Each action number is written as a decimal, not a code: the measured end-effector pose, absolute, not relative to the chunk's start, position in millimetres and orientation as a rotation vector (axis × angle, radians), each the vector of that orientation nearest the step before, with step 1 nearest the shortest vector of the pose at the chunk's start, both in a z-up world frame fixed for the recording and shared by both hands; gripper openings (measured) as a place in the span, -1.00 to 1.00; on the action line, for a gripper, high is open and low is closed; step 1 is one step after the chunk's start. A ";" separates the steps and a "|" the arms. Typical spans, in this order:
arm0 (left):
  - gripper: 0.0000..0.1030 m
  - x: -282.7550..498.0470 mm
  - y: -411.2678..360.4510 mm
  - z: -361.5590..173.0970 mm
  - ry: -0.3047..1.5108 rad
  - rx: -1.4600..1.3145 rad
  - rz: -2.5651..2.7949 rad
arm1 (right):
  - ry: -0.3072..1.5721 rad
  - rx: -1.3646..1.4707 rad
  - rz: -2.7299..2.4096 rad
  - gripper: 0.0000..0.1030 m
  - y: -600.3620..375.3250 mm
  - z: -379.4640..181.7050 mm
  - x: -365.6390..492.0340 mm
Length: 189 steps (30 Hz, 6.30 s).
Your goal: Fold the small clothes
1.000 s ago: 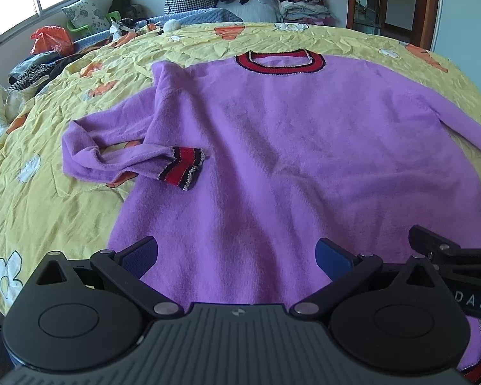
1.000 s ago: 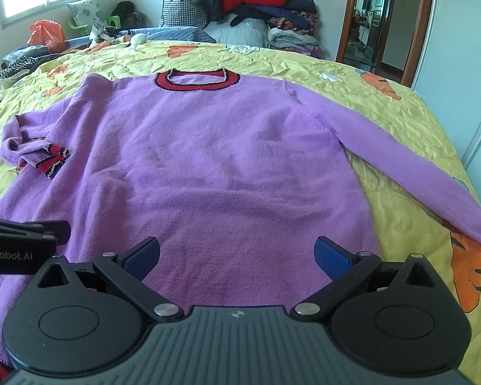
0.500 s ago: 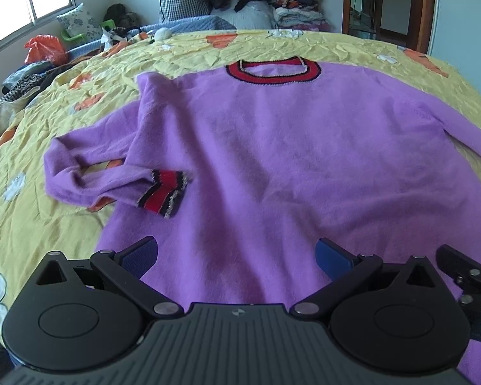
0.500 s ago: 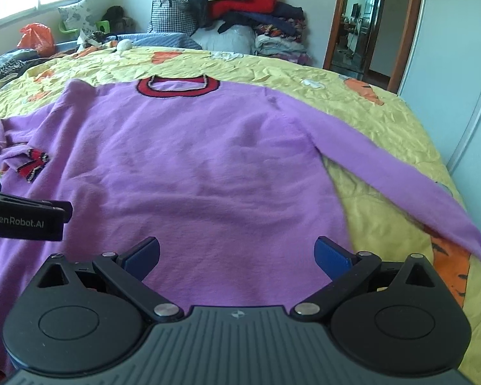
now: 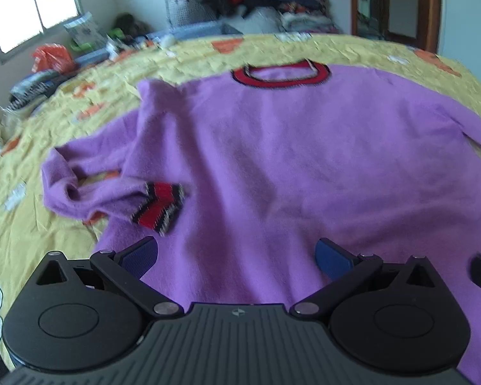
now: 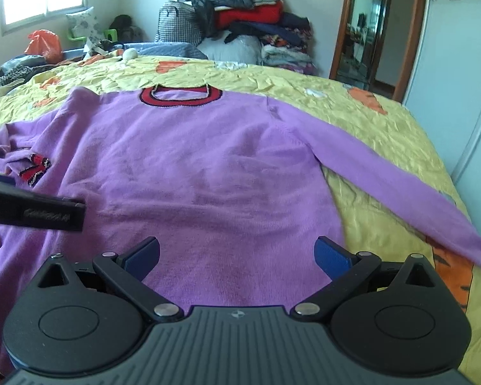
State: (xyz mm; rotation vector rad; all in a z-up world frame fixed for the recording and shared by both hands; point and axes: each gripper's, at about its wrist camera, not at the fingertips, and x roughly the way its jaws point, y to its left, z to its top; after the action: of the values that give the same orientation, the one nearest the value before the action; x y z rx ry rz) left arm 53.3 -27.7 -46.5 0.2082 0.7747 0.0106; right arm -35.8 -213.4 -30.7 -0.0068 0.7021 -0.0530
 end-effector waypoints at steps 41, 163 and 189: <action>1.00 58.8 -15.9 -75.2 0.731 0.086 -0.160 | 0.549 0.853 -0.506 0.82 -524.5 -103.8 -111.9; 1.00 224.2 36.8 -54.8 0.846 0.136 -0.071 | 0.581 0.343 0.013 1.00 -378.8 -24.0 100.2; 1.00 218.3 88.1 -61.0 0.795 0.111 -0.012 | 0.638 0.056 0.132 -0.14 -321.0 -21.6 175.5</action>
State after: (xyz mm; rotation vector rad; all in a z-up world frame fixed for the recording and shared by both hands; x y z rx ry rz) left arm 218.3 88.1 -61.0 0.1108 0.7948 -0.0115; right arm 175.5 -321.0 -21.6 0.0558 0.6383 0.1315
